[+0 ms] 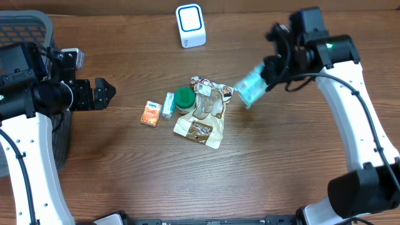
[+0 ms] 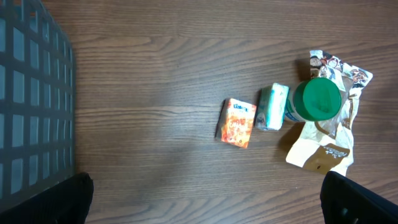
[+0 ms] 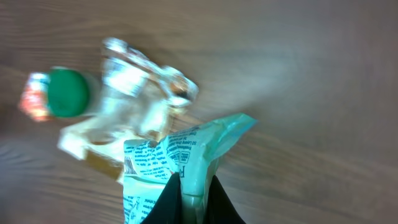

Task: Scan the item barcode
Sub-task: 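Carry the wipes packet right and set it on the table, then reach the right gripper to the snack bag and grasp it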

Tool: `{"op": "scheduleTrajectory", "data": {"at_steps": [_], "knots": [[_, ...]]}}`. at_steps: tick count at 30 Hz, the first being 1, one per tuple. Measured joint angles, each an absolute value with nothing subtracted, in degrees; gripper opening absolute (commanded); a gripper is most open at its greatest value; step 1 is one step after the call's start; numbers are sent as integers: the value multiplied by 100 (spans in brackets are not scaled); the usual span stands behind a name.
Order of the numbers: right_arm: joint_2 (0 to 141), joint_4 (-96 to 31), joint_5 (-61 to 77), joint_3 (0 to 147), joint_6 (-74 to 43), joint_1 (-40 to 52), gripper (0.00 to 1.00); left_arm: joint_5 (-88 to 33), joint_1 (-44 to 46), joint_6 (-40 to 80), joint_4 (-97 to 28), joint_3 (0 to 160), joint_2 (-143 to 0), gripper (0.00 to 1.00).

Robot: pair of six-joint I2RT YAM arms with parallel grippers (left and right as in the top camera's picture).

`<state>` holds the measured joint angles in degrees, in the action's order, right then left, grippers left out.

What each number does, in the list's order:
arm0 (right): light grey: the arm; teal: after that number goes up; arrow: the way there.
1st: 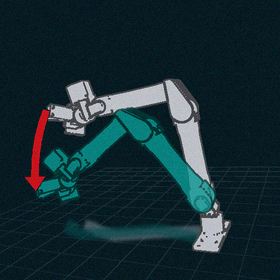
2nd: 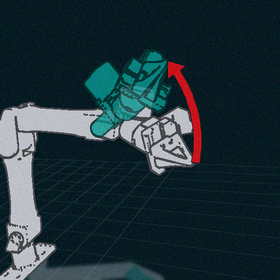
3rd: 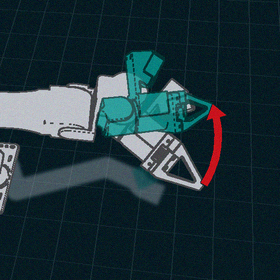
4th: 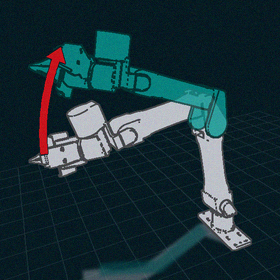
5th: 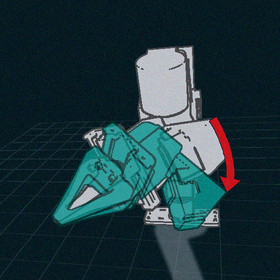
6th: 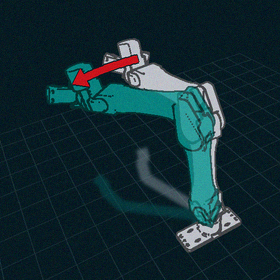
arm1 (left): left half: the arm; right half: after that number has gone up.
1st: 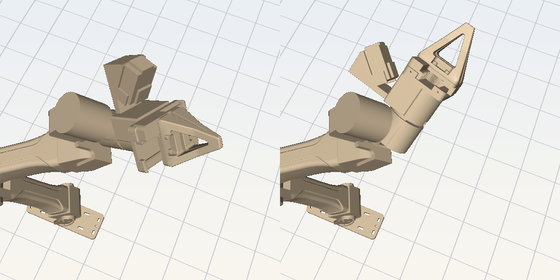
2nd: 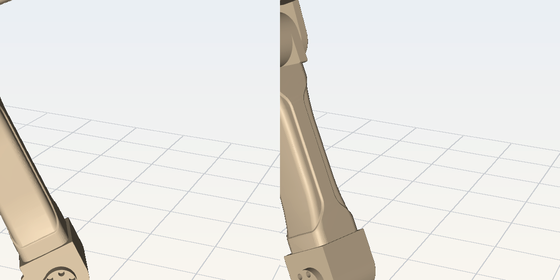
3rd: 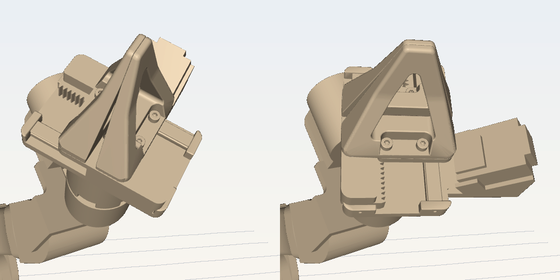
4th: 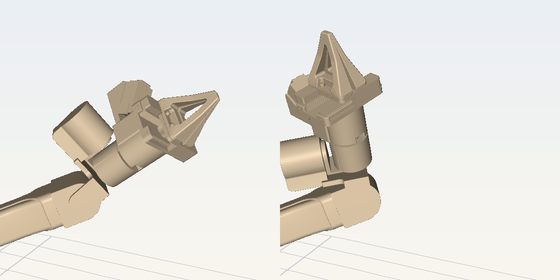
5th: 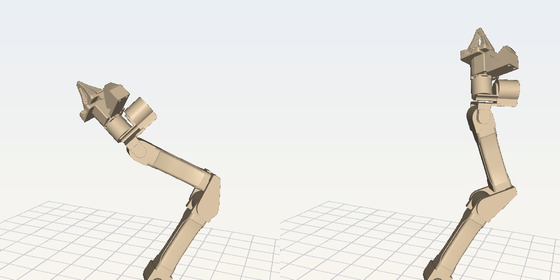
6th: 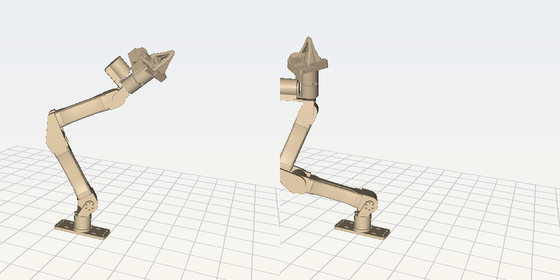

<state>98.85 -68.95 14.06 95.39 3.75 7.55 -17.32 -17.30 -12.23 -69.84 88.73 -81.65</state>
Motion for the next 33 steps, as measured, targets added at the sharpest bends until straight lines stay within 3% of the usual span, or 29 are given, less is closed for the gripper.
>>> {"op": "scheduleTrajectory", "data": {"at_steps": [14, 31, 33], "knots": [[9933, -4606, 2294, 6632, -530, -1170, 4, -1734, -1730, -1223, -6984, 8873, -8165, 100], [9933, -4353, 2265, 6497, -801, -1260, 4, -1734, -1730, -1223, -6987, 8873, -8165, 99], [9933, -4353, 2130, 6497, -888, -1260, 12, -1734, -1730, -1223, -6987, 8873, -8165, 100]]}}
